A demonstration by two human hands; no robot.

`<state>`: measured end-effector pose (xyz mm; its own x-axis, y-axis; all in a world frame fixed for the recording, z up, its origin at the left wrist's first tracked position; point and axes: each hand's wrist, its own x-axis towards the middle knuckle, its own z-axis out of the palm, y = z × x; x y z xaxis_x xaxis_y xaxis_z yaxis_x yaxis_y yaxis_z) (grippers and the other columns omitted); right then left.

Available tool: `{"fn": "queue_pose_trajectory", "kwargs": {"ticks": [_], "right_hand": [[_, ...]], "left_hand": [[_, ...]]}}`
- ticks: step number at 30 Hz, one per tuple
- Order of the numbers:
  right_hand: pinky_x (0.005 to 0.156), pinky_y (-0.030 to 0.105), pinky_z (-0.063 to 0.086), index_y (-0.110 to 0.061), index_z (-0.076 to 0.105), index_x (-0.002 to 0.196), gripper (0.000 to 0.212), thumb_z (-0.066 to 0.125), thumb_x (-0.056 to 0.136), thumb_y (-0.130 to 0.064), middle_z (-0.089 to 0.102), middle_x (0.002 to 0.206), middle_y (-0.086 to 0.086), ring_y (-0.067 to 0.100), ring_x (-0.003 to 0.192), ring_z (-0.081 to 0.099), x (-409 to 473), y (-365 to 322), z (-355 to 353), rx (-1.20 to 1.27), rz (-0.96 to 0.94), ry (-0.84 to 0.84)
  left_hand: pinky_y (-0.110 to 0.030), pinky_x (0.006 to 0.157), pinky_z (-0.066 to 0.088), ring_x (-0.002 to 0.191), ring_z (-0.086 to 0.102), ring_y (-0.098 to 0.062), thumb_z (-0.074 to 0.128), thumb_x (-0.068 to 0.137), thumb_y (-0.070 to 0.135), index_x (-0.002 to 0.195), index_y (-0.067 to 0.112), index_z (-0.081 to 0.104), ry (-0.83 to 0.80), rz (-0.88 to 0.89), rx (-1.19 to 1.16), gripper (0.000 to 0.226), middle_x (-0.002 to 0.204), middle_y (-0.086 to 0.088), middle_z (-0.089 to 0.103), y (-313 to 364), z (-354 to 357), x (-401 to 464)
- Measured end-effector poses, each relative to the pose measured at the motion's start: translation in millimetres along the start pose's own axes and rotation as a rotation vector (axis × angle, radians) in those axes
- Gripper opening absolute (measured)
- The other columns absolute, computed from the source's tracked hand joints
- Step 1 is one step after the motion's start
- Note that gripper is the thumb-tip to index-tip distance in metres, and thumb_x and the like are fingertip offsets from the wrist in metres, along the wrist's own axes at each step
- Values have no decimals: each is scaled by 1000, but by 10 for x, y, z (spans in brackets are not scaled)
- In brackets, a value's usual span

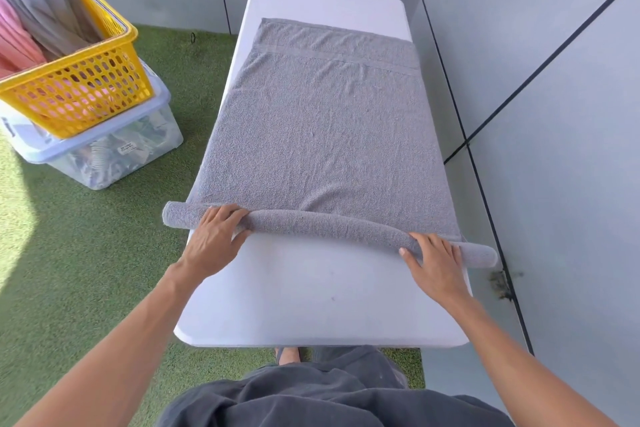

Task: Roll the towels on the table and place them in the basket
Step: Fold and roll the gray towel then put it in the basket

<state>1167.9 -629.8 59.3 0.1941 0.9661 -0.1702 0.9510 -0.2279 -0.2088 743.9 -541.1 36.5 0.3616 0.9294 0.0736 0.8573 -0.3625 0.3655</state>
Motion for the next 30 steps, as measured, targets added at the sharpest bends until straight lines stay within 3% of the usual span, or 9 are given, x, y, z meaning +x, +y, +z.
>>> {"fn": "queue_pose_trajectory", "kwargs": {"ticks": [2, 6, 9, 13, 20, 23, 30], "right_hand": [[110, 48, 23, -29, 49, 133, 50, 42, 92, -57, 52, 127, -4, 22, 126, 42, 5, -50, -21, 43, 1, -6], [112, 48, 20, -33, 43, 137, 59, 29, 90, -66, 47, 134, -7, 19, 131, 37, 99, -269, -65, 74, -20, -22], [115, 54, 15, -33, 40, 140, 59, 30, 91, -65, 43, 138, -8, 20, 134, 34, 260, -507, -97, 104, -46, -46], [114, 57, 18, -32, 36, 142, 59, 32, 93, -63, 38, 142, -6, 20, 137, 31, 626, -837, -196, 111, -114, -78], [115, 61, 15, -31, 33, 145, 60, 33, 94, -62, 33, 148, 0, 24, 141, 27, 1665, -1219, -440, 103, -198, -106], [114, 61, 18, -29, 33, 145, 60, 35, 95, -61, 32, 149, 3, 25, 142, 26, 2211, -1352, -534, 106, -237, -89], [111, 62, 23, -27, 34, 143, 60, 38, 94, -60, 34, 147, 6, 29, 138, 30, 3422, -1735, -490, 80, -293, -63]], "left_hand": [[-43, 105, 37, 115, 50, -27, 49, 92, 47, 130, 12, 51, 6, -21, 13, 52, 125, -6, 55, 49, 2, -3], [-51, 110, 33, 127, 47, -32, 36, 93, 52, 134, 14, 49, 18, -118, -24, 58, 135, -10, 52, 266, 43, 78], [-51, 109, 32, 129, 45, -32, 33, 94, 51, 133, 15, 48, 10, -149, -31, 55, 135, -10, 50, 440, 54, 239], [-51, 108, 34, 129, 46, -33, 32, 95, 48, 133, 13, 48, 9, -162, -35, 54, 135, -11, 52, 658, 63, 563], [-49, 115, 27, 138, 37, -30, 30, 101, 47, 141, 15, 40, 32, -223, -49, 52, 146, -12, 42, 860, -33, 1497], [-47, 118, 21, 140, 33, -29, 28, 101, 48, 144, 16, 36, 66, -250, -47, 54, 150, -12, 37, 808, -65, 1972], [-49, 116, 26, 139, 34, -32, 33, 101, 45, 141, 14, 39, 123, -266, 27, 51, 148, -14, 39, 393, -12, 2952]]}}
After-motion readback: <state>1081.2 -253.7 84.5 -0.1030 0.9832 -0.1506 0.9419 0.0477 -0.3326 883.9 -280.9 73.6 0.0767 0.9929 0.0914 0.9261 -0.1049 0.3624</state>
